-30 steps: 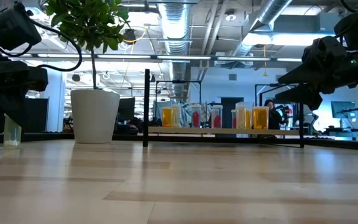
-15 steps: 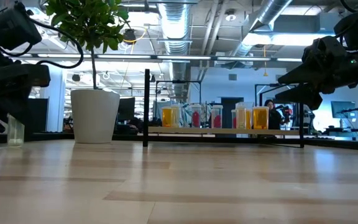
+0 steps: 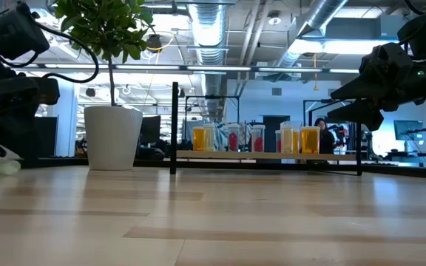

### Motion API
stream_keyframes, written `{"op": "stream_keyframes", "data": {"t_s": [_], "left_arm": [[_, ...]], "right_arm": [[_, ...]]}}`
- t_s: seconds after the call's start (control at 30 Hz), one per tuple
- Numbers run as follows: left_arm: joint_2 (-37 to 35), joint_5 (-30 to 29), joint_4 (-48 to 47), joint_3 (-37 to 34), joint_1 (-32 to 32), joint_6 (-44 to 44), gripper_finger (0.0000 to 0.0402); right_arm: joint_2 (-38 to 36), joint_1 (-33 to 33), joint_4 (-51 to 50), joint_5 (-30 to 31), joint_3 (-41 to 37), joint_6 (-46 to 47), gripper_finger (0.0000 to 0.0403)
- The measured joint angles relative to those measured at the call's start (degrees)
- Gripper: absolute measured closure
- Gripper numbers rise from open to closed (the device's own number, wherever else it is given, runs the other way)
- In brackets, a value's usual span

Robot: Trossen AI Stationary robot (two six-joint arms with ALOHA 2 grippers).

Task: Pick and place medicine bottles onto shelf by color
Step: Put the yellow pill bottle on the shelf

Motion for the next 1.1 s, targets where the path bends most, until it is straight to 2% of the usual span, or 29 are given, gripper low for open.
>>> {"op": "stream_keyframes", "data": {"t_s": [0.07, 0.23, 0.37, 0.57, 0.67, 0.97, 1.1], "left_arm": [[0.0, -0.2, 0.5, 0.0, 0.0, -2.5, 0.0135], [0.0, -3.3, 3.7, 0.0, 0.0, -15.2, 0.0135], [0.0, -5.9, 3.6, 0.0, 0.0, -19.2, 0.0135], [0.0, 0.3, 3.8, 0.0, 0.0, -36.3, 0.0135], [0.0, 1.8, 4.8, 0.0, 0.0, -41.9, 0.0135], [0.3, 1.3, 6.5, 4.8, 0.0, -53.6, 0.0135], [4.2, -0.3, 5.7, 8.6, 0.0, -61.1, 0.0135]], "right_arm": [[0.0, 0.0, 0.0, 0.0, 0.0, 0.0, 0.0102], [0.0, 0.0, 0.0, 0.0, 0.0, 0.0, 0.0102], [0.0, 0.0, 0.0, 0.0, 0.0, 0.0, 0.0102], [0.0, 0.0, 0.0, 0.0, 0.0, 0.0, 0.0102], [0.0, 0.0, 0.0, 0.0, 0.0, 0.0, 0.0102], [0.0, 0.0, 0.0, 0.0, 0.0, 0.0, 0.0102], [0.0, 0.0, 0.0, 0.0, 0.0, 0.0, 0.0102]]}}
